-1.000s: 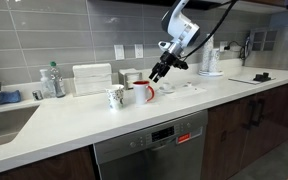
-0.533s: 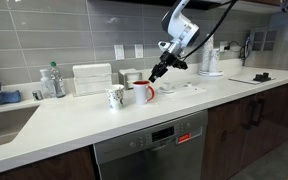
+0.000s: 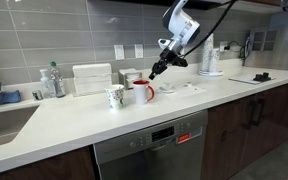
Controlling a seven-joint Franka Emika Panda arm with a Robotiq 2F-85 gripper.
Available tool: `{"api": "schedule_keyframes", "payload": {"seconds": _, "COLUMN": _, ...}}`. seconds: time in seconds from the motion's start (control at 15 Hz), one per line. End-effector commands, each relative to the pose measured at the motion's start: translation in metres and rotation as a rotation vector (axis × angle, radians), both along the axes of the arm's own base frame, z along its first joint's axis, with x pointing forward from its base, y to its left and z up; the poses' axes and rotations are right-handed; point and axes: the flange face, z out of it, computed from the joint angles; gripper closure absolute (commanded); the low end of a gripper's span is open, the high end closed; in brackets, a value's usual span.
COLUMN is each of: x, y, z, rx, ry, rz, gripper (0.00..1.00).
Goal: Put the white spoon in the coffee cup on the left
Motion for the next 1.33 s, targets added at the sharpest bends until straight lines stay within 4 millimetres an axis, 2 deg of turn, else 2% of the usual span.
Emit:
{"api": "schedule_keyframes", "payload": {"seconds": 0.0, "x": -0.011, "y": -0.003, "z": 0.026, "rx": -0.027, "ry": 0.027, "rz": 0.029, "gripper": 0.97}}
{"api": "schedule_keyframes", "payload": {"seconds": 0.27, "x": -0.029, "y": 0.007, "z": 0.069, "rx": -0.140, "ry": 0.080, "rz": 0.024, "gripper": 0.97}}
{"api": "schedule_keyframes", "payload": {"seconds": 0.53, "x": -0.047, "y": 0.035, "z": 0.117, "rx": -0.260, "ry": 0.105, "rz": -0.017, "gripper": 0.97}}
{"api": "schedule_keyframes", "payload": {"seconds": 0.73, "x": -0.057, "y": 0.063, "z": 0.145, "rx": -0.338, "ry": 0.124, "rz": -0.082, "gripper": 0.97}}
{"api": "schedule_keyframes", "payload": {"seconds": 1.0, "x": -0.063, "y": 0.107, "z": 0.164, "rx": -0.435, "ry": 0.163, "rz": -0.209, "gripper": 0.97}}
{"api": "schedule_keyframes", "payload": {"seconds": 1.27, "x": -0.061, "y": 0.156, "z": 0.164, "rx": -0.520, "ry": 0.228, "rz": -0.333, "gripper": 0.97}}
